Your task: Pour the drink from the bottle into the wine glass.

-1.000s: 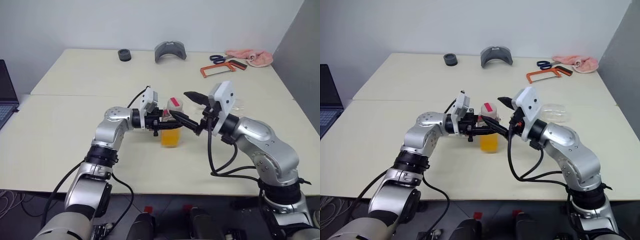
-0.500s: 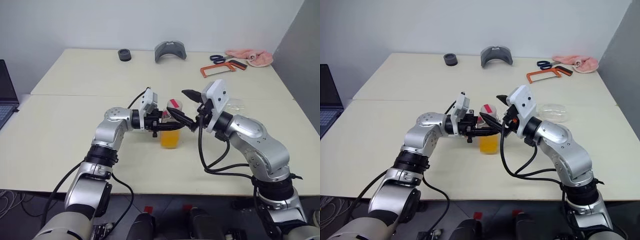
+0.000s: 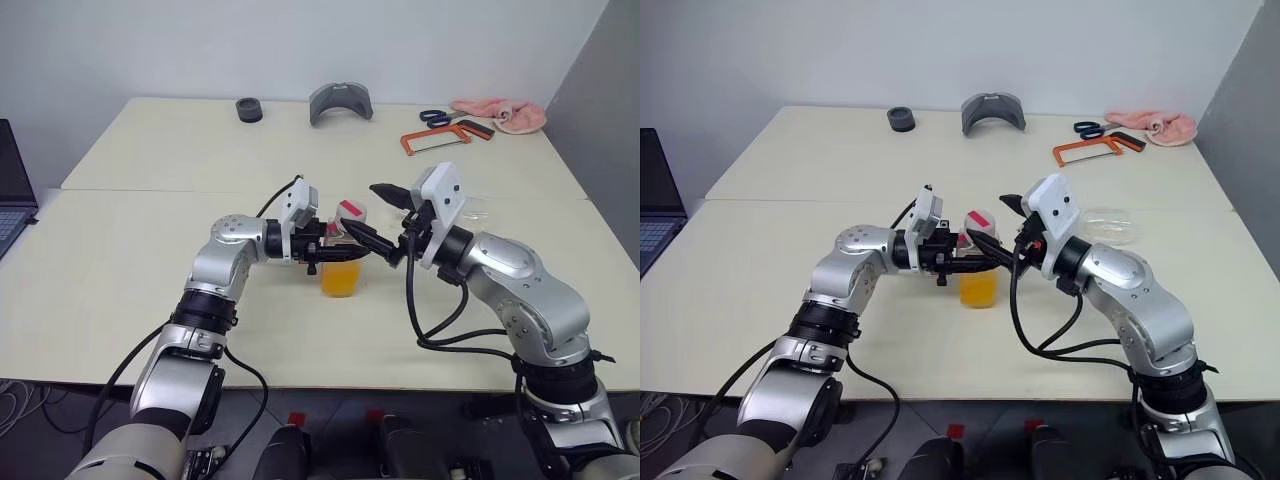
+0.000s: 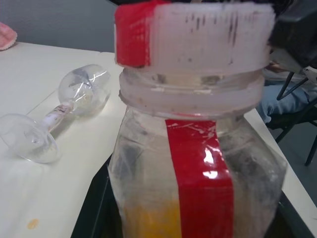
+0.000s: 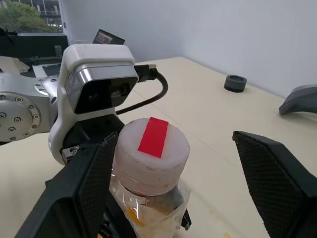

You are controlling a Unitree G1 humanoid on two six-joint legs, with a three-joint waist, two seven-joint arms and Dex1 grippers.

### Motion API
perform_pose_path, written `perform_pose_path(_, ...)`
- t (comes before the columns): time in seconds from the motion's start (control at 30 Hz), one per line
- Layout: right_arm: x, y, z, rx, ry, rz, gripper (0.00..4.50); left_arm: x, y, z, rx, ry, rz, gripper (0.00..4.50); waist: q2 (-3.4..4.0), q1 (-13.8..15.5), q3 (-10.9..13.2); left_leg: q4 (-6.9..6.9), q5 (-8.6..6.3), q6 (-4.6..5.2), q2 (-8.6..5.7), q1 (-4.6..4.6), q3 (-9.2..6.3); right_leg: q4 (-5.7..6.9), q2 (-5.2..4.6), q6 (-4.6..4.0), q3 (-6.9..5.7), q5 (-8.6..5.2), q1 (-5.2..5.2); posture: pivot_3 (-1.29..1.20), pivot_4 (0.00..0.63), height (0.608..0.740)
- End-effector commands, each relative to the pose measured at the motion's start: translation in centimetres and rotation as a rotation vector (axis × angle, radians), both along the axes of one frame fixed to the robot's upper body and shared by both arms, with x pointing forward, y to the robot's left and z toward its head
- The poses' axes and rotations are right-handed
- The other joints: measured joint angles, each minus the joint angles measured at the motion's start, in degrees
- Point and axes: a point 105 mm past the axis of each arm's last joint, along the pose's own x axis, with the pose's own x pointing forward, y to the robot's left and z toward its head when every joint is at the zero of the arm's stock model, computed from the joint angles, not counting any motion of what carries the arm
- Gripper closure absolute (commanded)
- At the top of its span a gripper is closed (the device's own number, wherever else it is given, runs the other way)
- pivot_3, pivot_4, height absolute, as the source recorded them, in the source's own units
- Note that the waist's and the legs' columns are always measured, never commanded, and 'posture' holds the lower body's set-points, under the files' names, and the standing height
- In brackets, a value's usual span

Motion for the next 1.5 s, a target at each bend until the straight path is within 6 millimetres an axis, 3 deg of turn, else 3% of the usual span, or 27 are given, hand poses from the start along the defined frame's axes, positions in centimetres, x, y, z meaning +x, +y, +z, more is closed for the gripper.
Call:
perform_pose_path(0.03, 0.08, -1.28, 0.94, 0.005, -0.04, -0.047, 0.54, -0.27, -0.01, 1.57, -0.028, -0.07, -0.019, 2.84, 0.0, 0.0, 0.0, 0.0, 0.0, 0.0, 0.0, 0.0, 0.0, 0.0, 0.0, 0.0, 0.0, 0.0, 0.0, 0.0, 0.15, 0.74)
perform_pose_path(1.5, -0.07, -2.24, 0.4, -0.014, -0.02, -0.061, 0.54, -0.22, 0.01, 1.06, -0.015, -0.076, -0.013, 2.84, 0.0, 0.03, 0.0, 0.0, 0.0, 0.0, 0.0, 0.0, 0.01, 0.0, 0.0, 0.0, 0.0, 0.0, 0.0, 0.0, 0.15, 0.74)
